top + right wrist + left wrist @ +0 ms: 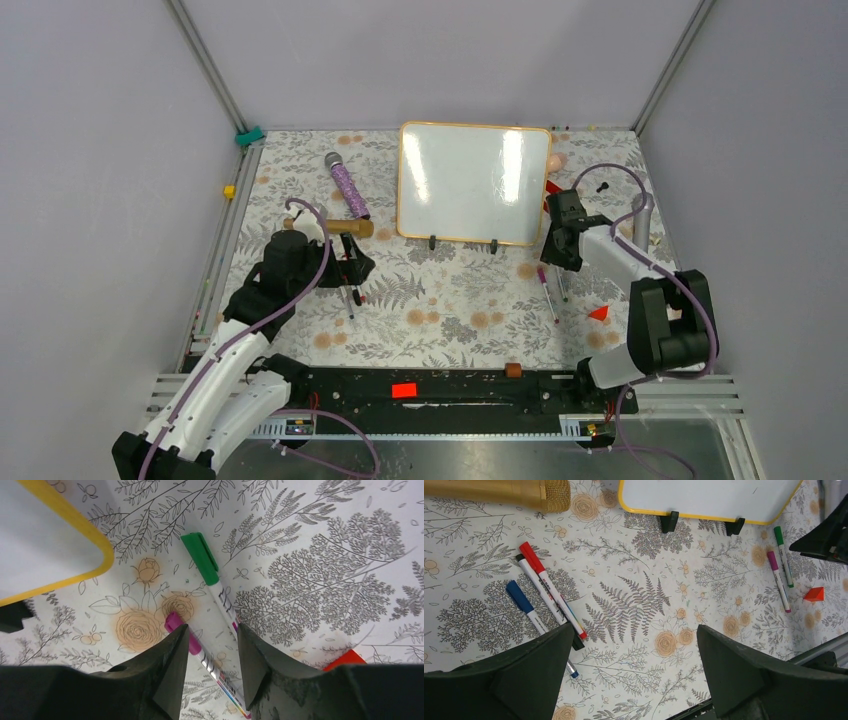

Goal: Write a sentence on the whiteboard
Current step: Open the whiteboard marker at the center of the board.

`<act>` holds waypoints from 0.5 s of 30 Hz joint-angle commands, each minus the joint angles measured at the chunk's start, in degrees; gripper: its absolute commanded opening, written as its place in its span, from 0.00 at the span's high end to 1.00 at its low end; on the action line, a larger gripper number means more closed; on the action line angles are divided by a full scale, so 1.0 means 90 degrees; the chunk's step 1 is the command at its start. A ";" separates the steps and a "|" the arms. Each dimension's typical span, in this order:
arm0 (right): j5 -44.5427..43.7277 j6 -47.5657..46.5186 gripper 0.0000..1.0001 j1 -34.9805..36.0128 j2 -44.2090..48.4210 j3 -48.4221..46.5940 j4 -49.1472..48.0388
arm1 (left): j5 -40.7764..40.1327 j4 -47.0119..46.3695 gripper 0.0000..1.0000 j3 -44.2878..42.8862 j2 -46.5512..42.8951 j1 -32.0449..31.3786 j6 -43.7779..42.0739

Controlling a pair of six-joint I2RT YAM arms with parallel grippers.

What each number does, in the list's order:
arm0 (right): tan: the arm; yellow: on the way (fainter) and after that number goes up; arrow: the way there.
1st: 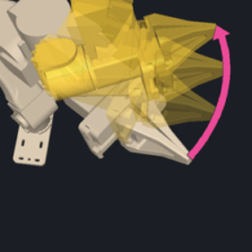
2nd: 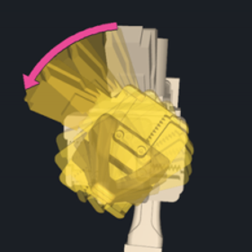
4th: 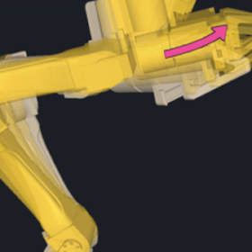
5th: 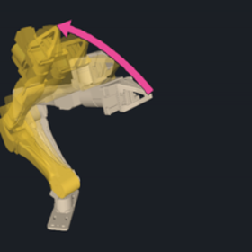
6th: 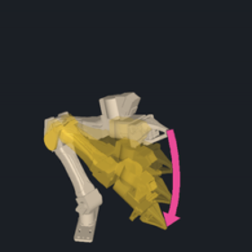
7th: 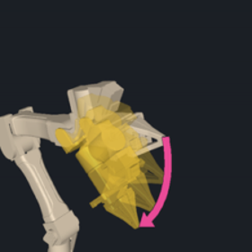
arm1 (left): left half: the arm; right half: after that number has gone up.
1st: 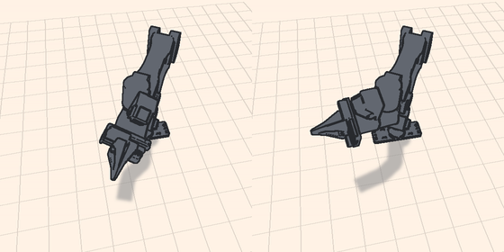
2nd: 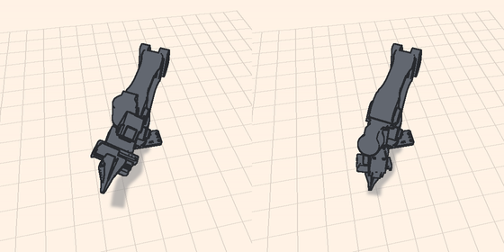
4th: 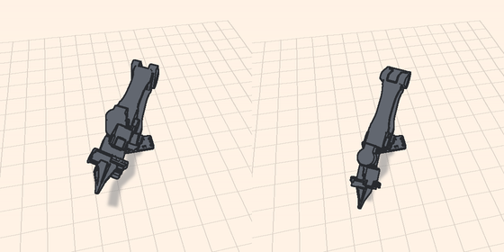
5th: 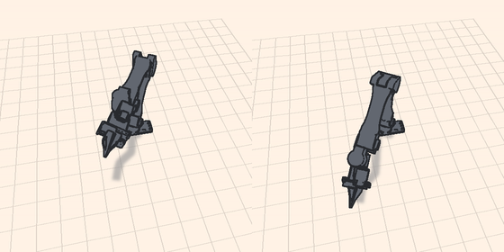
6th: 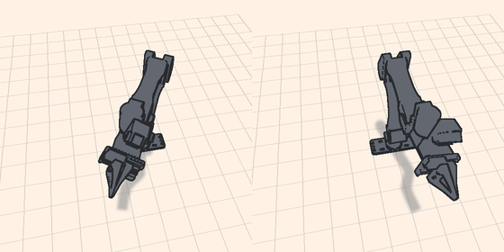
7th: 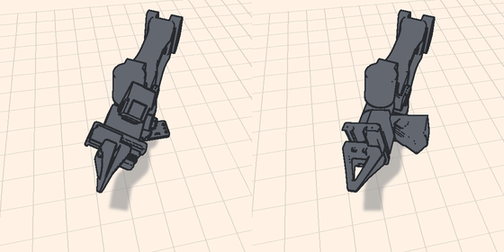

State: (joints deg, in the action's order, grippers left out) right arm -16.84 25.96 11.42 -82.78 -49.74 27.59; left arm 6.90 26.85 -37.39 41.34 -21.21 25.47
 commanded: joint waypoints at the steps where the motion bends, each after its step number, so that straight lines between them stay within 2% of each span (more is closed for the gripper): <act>1: 0.0177 0.0074 0.51 -0.0142 -0.0532 -0.0321 -0.0130 | 0.0157 -0.0303 0.05 -0.0116 -0.0139 -0.0015 0.0031; 3: 0.0278 0.0183 0.48 -0.0203 -0.0699 -0.0351 -0.0208 | 0.0153 -0.0285 0.05 -0.0114 -0.0158 -0.0014 0.0031; 6: 0.0485 0.0389 0.48 -0.0350 -0.0909 -0.0313 -0.0380 | 0.0127 -0.0278 0.05 -0.0105 -0.0188 -0.0027 0.0029; 11: 0.0960 0.0568 0.60 -0.0476 -0.1009 -0.0192 -0.0604 | 0.0107 -0.0284 0.05 -0.0094 -0.0173 -0.0070 0.0035; 15: 0.0974 0.0602 0.76 -0.0497 -0.1038 -0.0143 -0.0595 | 0.0117 -0.0284 0.05 -0.0100 -0.0174 -0.0076 0.0032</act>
State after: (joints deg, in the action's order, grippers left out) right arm -9.82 29.69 7.25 -91.79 -50.72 23.20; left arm 7.14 26.87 -37.39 40.45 -21.61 25.52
